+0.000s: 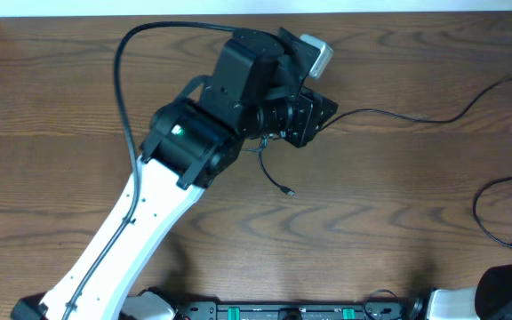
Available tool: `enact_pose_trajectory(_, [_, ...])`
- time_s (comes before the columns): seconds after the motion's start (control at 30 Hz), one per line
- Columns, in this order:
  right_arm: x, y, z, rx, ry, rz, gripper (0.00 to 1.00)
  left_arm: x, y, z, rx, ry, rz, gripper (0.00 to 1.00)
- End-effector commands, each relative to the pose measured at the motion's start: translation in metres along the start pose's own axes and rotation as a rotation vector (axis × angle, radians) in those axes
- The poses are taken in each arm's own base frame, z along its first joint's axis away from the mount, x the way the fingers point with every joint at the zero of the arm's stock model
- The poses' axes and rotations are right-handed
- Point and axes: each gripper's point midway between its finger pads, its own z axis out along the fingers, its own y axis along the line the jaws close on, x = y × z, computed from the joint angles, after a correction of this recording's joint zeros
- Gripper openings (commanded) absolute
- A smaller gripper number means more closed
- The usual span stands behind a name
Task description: Untangle cables
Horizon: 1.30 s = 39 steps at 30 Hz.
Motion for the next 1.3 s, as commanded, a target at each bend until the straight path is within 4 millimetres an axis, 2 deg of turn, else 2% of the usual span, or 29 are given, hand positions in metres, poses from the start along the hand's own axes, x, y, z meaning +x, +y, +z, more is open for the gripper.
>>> enact_pose_trajectory(0.0, [-0.014, 0.077, -0.019, -0.237, -0.009, -0.030, 0.99, -0.010, -0.017, -0.029, 0.030, -0.062, 0.018, 0.40])
enact_pose_trajectory(0.1, [0.004, 0.142, -0.036, -0.399, 0.116, 0.010, 0.99, -0.013, -0.025, -0.048, 0.036, -0.097, 0.033, 0.41])
enact_pose_trajectory(0.13, [0.008, 0.151, -0.038, -0.419, 0.141, 0.009, 0.99, -0.014, -0.026, -0.051, 0.037, -0.103, 0.035, 0.41])
enact_pose_trajectory(0.17, [0.020, 0.171, -0.041, -0.462, 0.210, 0.033, 0.99, -0.014, -0.028, -0.056, 0.039, -0.110, 0.038, 0.41])
enact_pose_trajectory(0.23, [0.033, 0.193, -0.044, -0.508, 0.282, 0.069, 0.99, -0.013, -0.029, -0.060, 0.039, -0.110, 0.038, 0.41])
enact_pose_trajectory(0.27, [0.039, 0.226, -0.058, -0.663, 0.296, 0.002, 0.99, -0.012, -0.029, -0.062, 0.039, -0.110, 0.038, 0.41])
enact_pose_trajectory(0.3, [0.042, 0.249, -0.070, -0.792, 0.264, -0.120, 0.99, -0.013, -0.031, -0.064, 0.040, -0.116, 0.040, 0.41])
enact_pose_trajectory(0.4, [0.055, 0.280, -0.080, -0.925, 0.241, -0.308, 0.99, -0.012, -0.032, -0.068, 0.041, -0.120, 0.042, 0.41])
enact_pose_trajectory(0.5, [0.079, 0.313, -0.066, -0.993, 0.312, -0.365, 0.99, -0.010, -0.034, -0.077, 0.034, -0.126, 0.043, 0.41])
enact_pose_trajectory(0.57, [0.101, 0.337, -0.059, -1.073, 0.360, -0.399, 0.84, -0.011, -0.033, -0.082, 0.022, -0.141, 0.047, 0.43])
enact_pose_trajectory(0.6, [0.113, 0.353, -0.056, -1.121, 0.394, -0.401, 0.80, -0.012, -0.031, -0.084, 0.006, -0.146, 0.046, 0.44])
enact_pose_trajectory(0.67, [0.126, 0.375, -0.061, -1.223, 0.387, -0.454, 0.78, -0.013, -0.028, -0.087, -0.018, -0.157, 0.047, 0.44])
enact_pose_trajectory(0.73, [0.141, 0.397, -0.070, -1.321, 0.340, -0.605, 0.86, -0.012, -0.028, -0.086, -0.018, -0.154, 0.053, 0.45])
enact_pose_trajectory(0.83, [0.146, 0.413, -0.074, -1.358, 0.273, -0.735, 0.92, -0.008, -0.026, -0.085, -0.026, -0.137, 0.046, 0.45])
enact_pose_trajectory(0.97, [0.138, 0.434, -0.075, -1.356, 0.192, -0.789, 0.95, -0.005, -0.025, -0.085, -0.031, -0.125, 0.040, 0.45])
enact_pose_trajectory(1.17, [0.124, 0.451, -0.065, -1.324, 0.094, -0.804, 0.94, 0.000, -0.023, -0.085, -0.036, -0.104, 0.033, 0.45])
enact_pose_trajectory(1.27, [0.131, 0.459, -0.056, -1.325, 0.095, -0.805, 0.91, 0.001, -0.023, -0.084, -0.036, -0.101, 0.032, 0.45])
